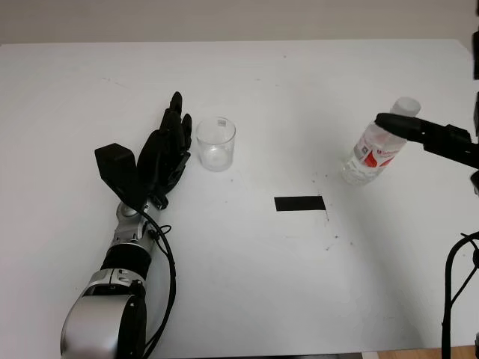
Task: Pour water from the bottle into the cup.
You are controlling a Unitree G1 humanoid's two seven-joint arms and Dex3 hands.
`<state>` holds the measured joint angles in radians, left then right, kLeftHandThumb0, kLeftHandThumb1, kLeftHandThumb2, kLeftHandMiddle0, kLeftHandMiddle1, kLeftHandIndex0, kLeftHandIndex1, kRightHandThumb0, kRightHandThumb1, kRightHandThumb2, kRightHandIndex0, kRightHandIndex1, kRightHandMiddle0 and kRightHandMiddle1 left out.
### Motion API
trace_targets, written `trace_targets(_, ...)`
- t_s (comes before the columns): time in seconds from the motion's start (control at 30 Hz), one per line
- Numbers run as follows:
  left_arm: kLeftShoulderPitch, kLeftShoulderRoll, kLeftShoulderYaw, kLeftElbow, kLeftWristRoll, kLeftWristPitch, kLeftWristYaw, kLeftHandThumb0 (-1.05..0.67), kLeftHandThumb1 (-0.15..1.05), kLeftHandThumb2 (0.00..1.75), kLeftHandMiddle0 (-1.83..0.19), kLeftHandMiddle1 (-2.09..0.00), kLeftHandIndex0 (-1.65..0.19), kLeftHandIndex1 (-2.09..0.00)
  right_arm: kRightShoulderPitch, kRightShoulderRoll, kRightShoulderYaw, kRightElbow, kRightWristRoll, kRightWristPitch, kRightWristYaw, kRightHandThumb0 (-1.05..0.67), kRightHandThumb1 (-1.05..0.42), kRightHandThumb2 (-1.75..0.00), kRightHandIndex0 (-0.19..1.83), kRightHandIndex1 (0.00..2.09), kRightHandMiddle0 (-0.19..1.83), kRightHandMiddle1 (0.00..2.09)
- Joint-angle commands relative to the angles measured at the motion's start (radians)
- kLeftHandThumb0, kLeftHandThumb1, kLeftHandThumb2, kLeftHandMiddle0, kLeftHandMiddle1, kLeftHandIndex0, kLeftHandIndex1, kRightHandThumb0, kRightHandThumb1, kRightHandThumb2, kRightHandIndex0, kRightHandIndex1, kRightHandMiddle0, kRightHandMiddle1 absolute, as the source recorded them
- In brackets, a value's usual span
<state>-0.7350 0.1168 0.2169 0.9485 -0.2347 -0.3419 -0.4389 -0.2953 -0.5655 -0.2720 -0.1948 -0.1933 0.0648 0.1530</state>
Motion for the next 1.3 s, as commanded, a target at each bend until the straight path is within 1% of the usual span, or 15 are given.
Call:
trace_targets(0.0,-0.006,0.009,0.003,0.014,-0.001,-0.003,-0.006,-0.85,1.05,0.82,0.19,0.00,0.19,0.00,-0.008,0.007,0.006,-0.022,0.023,0.039,0.016,-1.04,-0.92,-0.06,-0.19,0.00,-0.19,0.00)
trace_targets(0.07,-0.006,0.010,0.003,0.013,-0.001,-0.002,-0.010,-0.85,1.05,0.82,0.19,0.00,0.19,0.00,-0.012,0.021,0.009,-0.008,0.054,0.048,0.028,-1.03,-0.91,-0.06,-0.19,0.00,-0.19,0.00)
trace_targets(0.13,-0.007,0.011,0.006,0.013,-0.001,-0.002,-0.007,-0.86,1.05,0.81,0.19,0.00,0.19,0.00,-0.018,0.027,0.020,0.025,0.058,0.032,0.026,-1.02,-0.92,-0.06,-0.19,0.00,-0.19,0.00)
trace_targets(0.23,-0.009,0.013,0.012,0.016,-0.007,0.001,-0.012,-0.86,1.05,0.80,0.19,0.00,0.19,0.00,-0.027,0.027,0.037,0.086,0.045,-0.002,0.010,-1.04,-0.96,-0.07,-0.19,0.00,-0.19,0.00)
trace_targets(0.4,-0.010,0.024,0.016,0.022,-0.007,-0.003,-0.023,-0.85,1.05,0.78,0.19,0.00,0.19,0.00,-0.041,0.050,0.040,0.207,0.070,-0.058,-0.016,-1.05,-0.98,-0.07,-0.19,0.00,-0.19,0.00)
trace_targets(0.5,-0.008,0.034,0.017,0.025,-0.006,-0.003,-0.026,-0.86,1.05,0.78,0.19,0.00,0.19,0.00,-0.044,0.068,0.036,0.261,0.102,-0.085,-0.020,-1.05,-0.96,-0.05,-0.19,0.00,-0.19,0.00)
trace_targets(0.7,-0.005,0.044,0.020,0.025,-0.010,0.001,-0.028,-0.87,1.05,0.76,0.19,0.00,0.19,0.00,-0.061,0.068,0.051,0.388,0.075,-0.190,-0.069,-1.05,-0.97,-0.06,-0.19,0.00,-0.19,0.00)
trace_targets(0.93,0.000,0.050,0.025,0.020,-0.015,0.005,-0.038,-0.87,1.05,0.77,0.19,0.00,0.19,0.00,-0.066,0.075,0.052,0.485,0.052,-0.213,-0.143,-1.05,-0.98,-0.06,-0.19,0.00,-0.19,0.00)
trace_targets(1.13,0.005,0.053,0.023,0.018,-0.002,-0.004,-0.033,-0.89,1.05,0.75,0.19,0.00,0.19,0.00,-0.090,0.085,0.038,0.624,0.098,-0.288,-0.156,-0.98,-0.94,-0.05,-0.19,0.00,-0.19,0.00)
trace_targets(1.27,0.006,0.050,0.027,0.013,-0.010,0.002,-0.038,-0.88,1.05,0.75,0.19,0.00,0.19,0.00,-0.117,0.095,0.029,0.705,0.157,-0.334,-0.121,-0.95,-0.93,-0.05,-0.19,0.00,-0.19,0.00)
